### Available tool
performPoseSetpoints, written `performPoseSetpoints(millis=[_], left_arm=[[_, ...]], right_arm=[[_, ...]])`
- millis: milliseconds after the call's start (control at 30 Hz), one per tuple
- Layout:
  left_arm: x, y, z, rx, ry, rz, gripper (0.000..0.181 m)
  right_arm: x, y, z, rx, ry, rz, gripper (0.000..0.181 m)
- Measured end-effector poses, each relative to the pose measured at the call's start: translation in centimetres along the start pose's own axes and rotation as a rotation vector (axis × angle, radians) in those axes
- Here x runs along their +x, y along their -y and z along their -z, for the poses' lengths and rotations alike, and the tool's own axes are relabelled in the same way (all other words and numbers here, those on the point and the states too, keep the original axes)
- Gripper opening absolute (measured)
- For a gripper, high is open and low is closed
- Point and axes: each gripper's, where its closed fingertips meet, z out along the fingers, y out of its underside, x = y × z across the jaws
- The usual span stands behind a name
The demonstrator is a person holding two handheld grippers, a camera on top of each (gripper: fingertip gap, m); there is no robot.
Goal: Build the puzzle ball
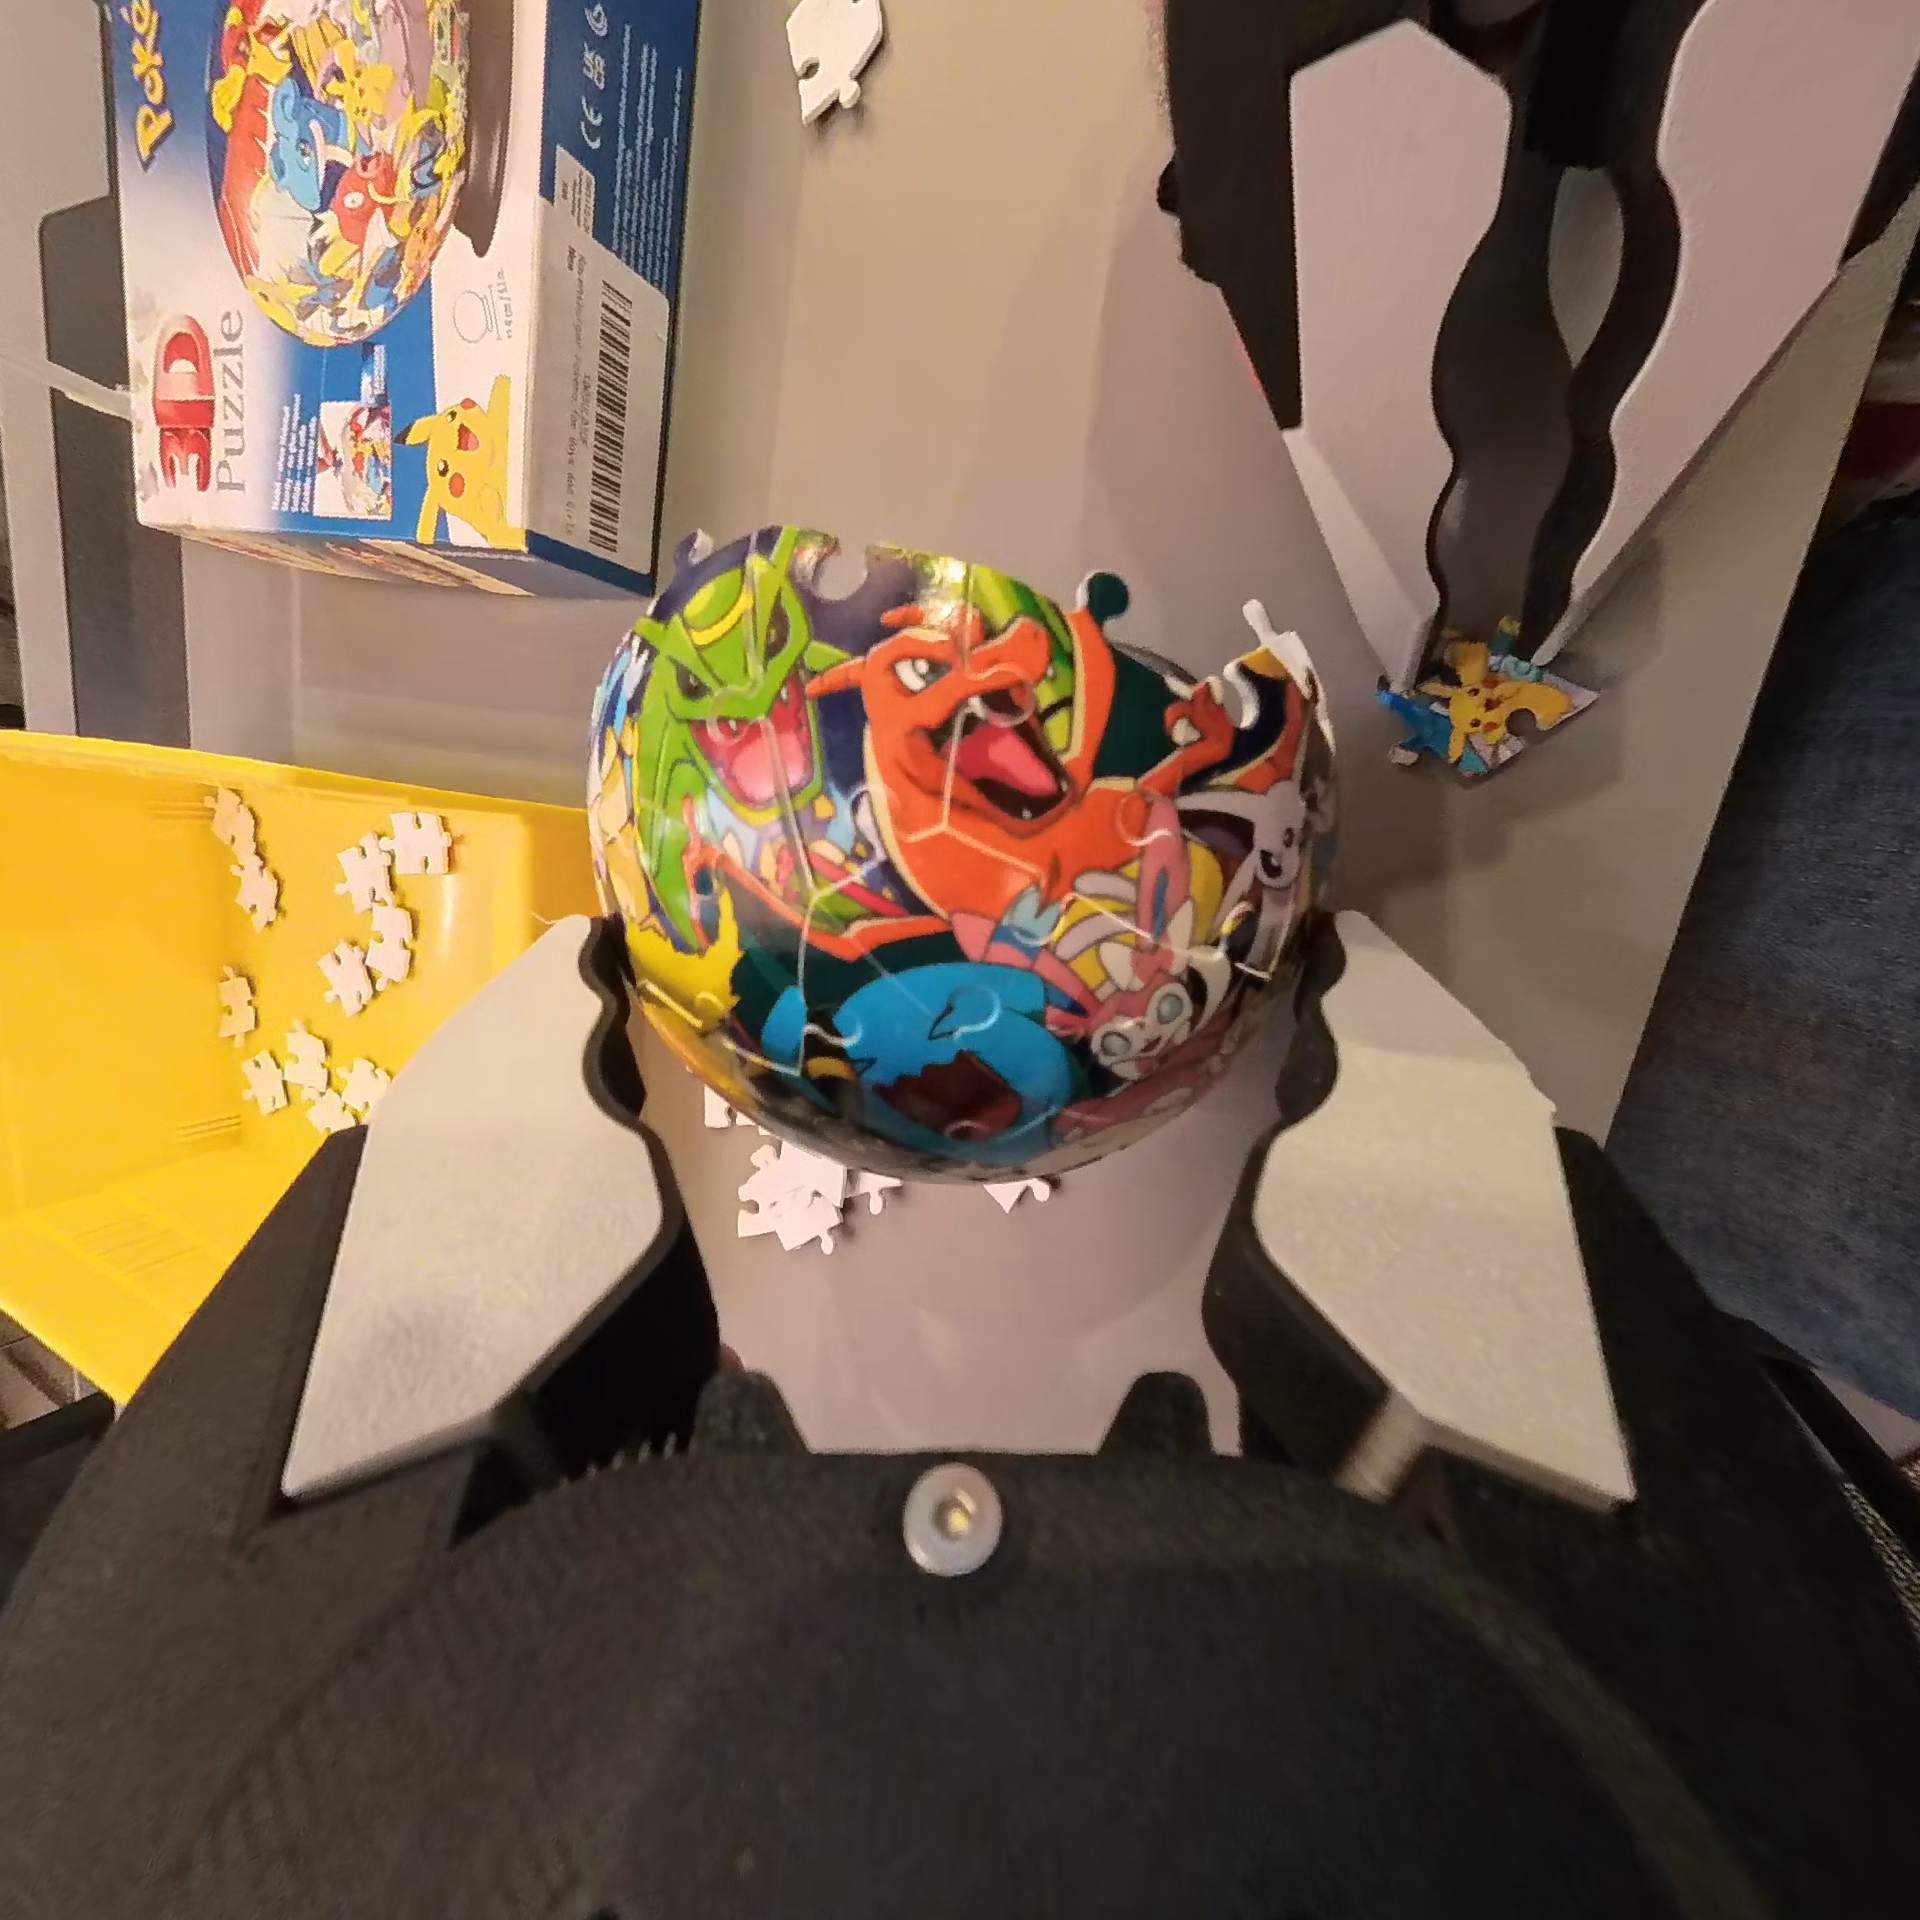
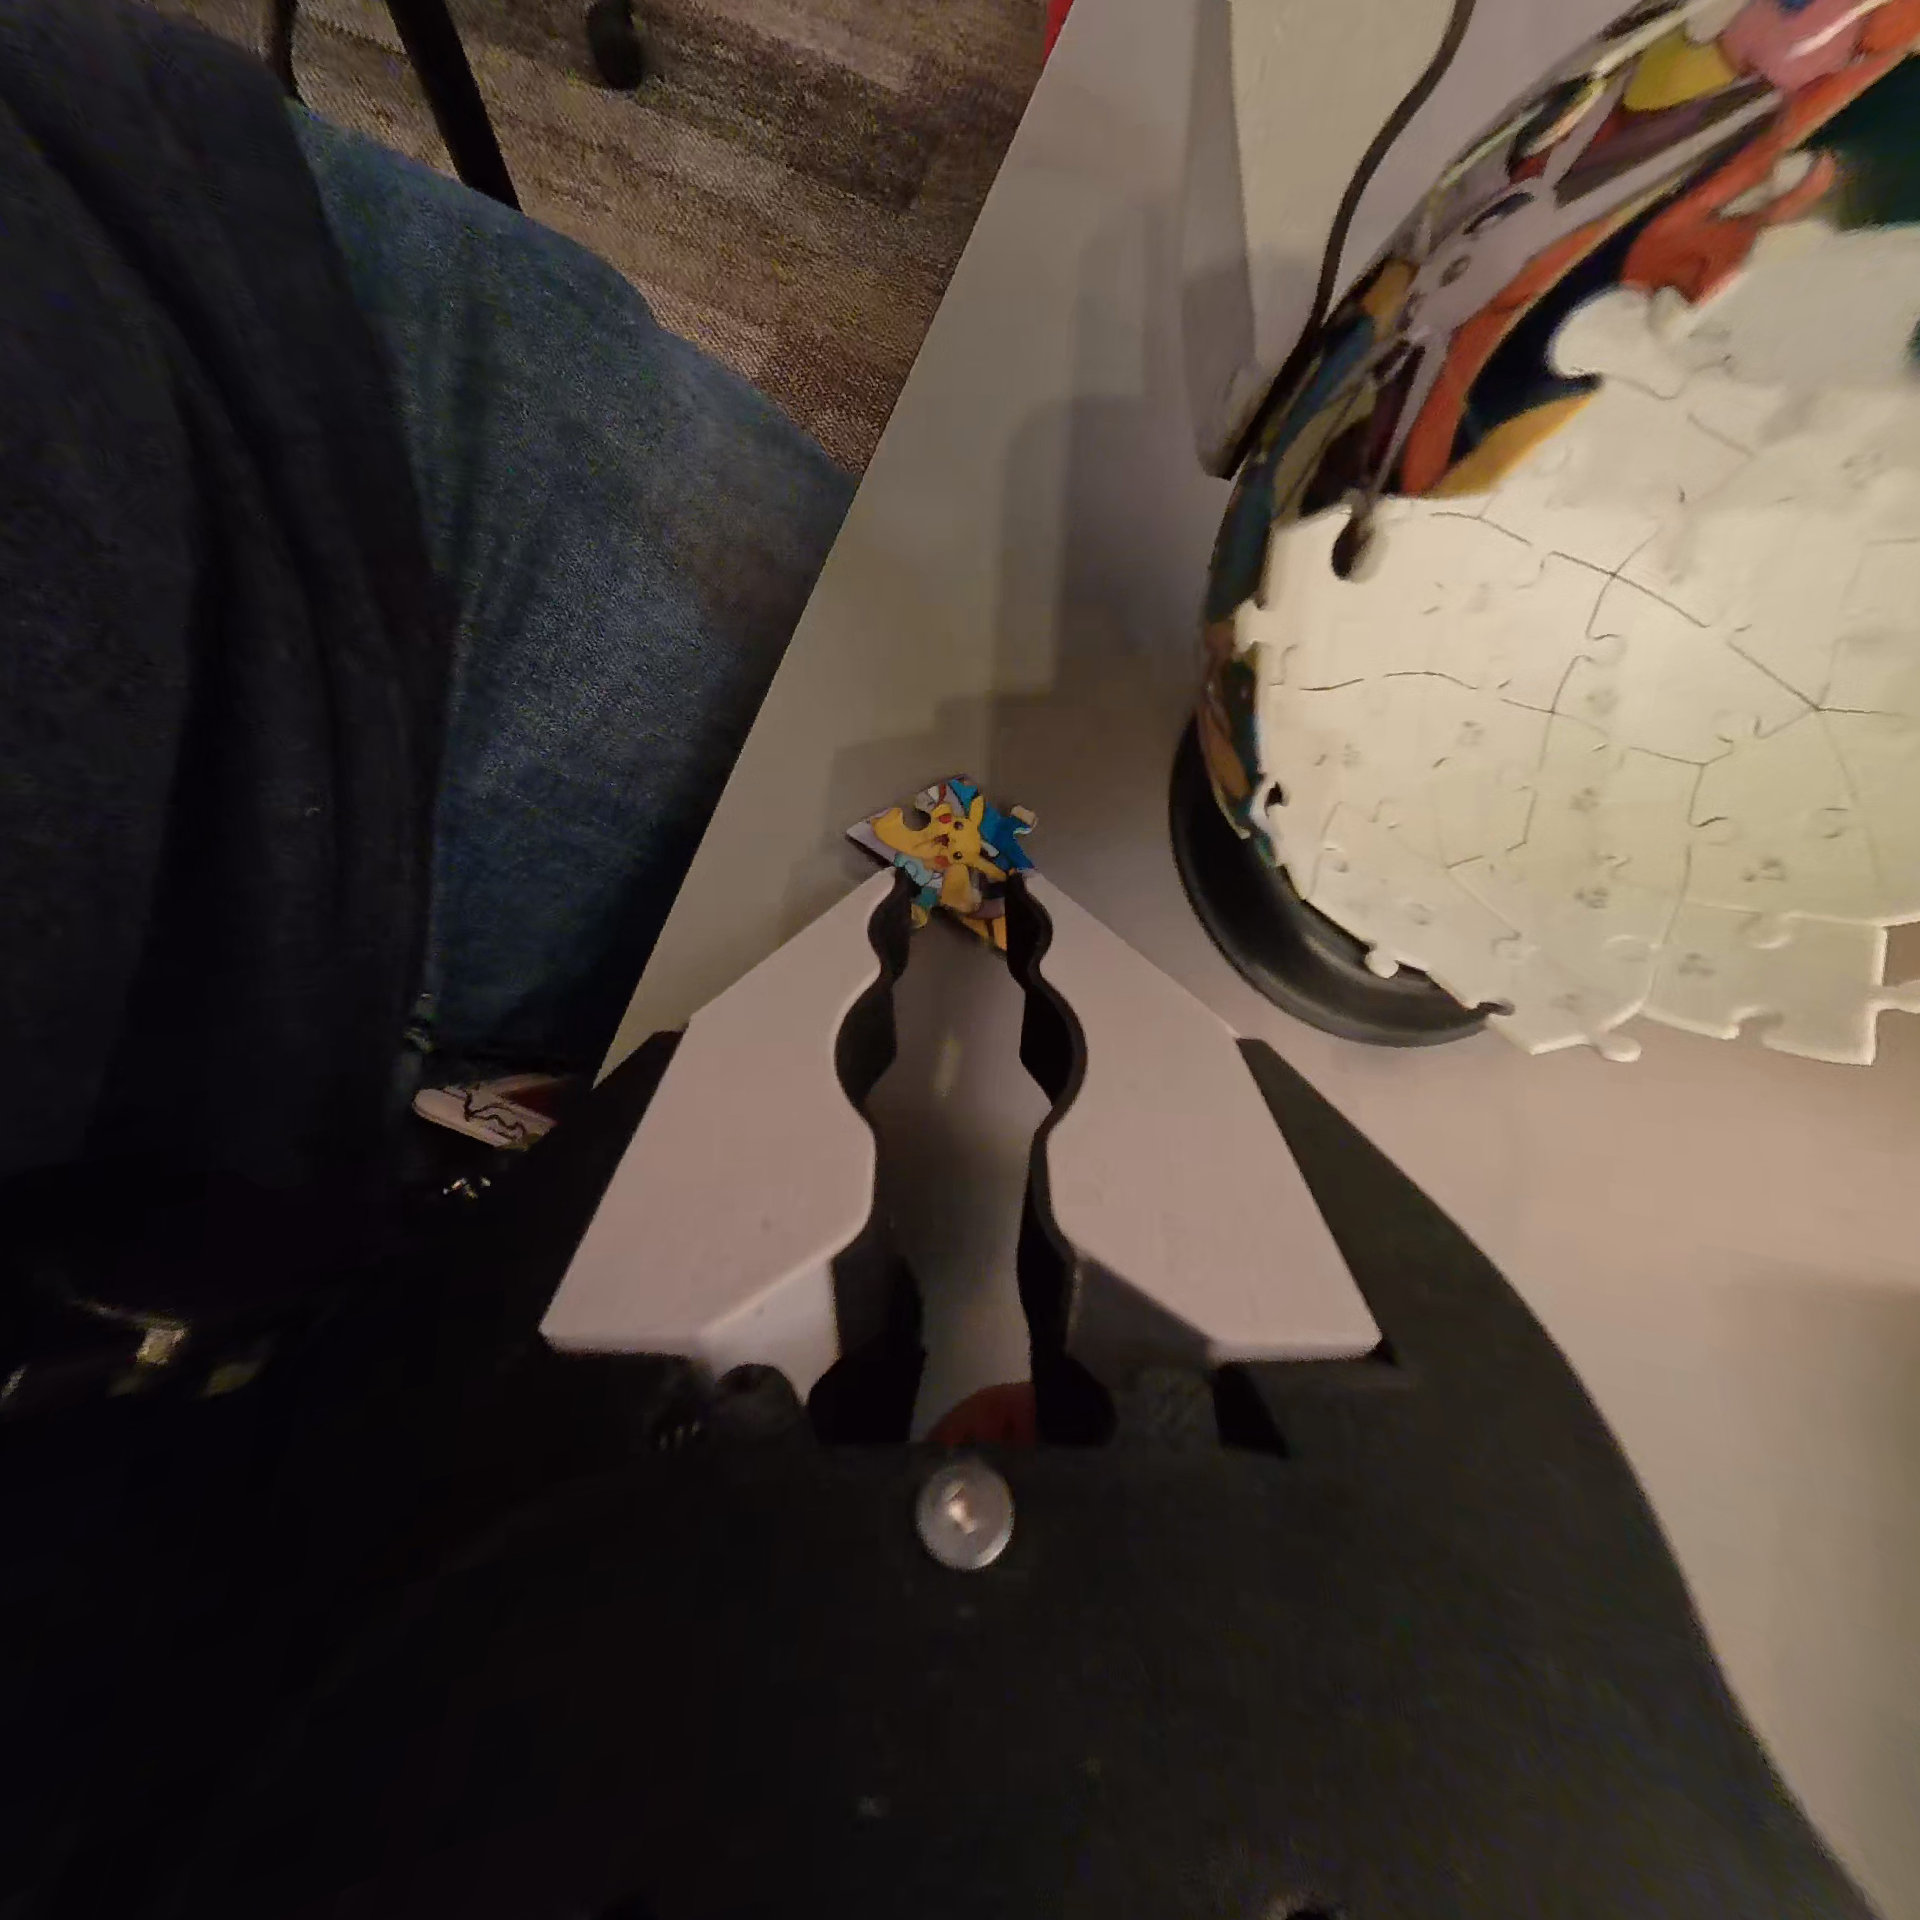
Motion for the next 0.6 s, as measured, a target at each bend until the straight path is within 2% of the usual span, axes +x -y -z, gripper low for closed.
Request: performPoseSetpoints(millis=[133,167,200,333,400,467,600], left_arm=[[0.0,0.0,0.0,0.004,0.001,0.002,0.12],[-0.1,0.1,-0.1,0.005,0.002,0.002,0.12],[-0.1,0.1,-0.1,0.006,0.002,0.001,0.12],[-0.1,0.1,-0.1,0.009,0.003,0.001,0.12],[-0.1,0.1,-0.1,0.01,0.004,0.002,0.12],[-0.1,0.1,-0.1,0.009,0.004,0.002,0.12],[-0.1,0.1,-0.1,0.004,0.006,0.001,0.12]], right_arm=[[0.3,-0.3,0.4,0.011,-0.005,-0.023,0.015],[0.5,-0.3,0.6,0.018,-0.011,-0.033,0.004],[0.8,-0.6,0.7,0.009,-0.022,-0.034,0.0],[1.5,-1.9,1.3,-0.016,-0.038,-0.068,0.0],[2.0,-1.4,1.9,0.021,-0.061,-0.076,0.0],[2.3,-0.6,2.0,0.048,-0.071,-0.049,0.018],[2.1,-0.9,0.7,-0.002,-0.061,0.016,0.027]])
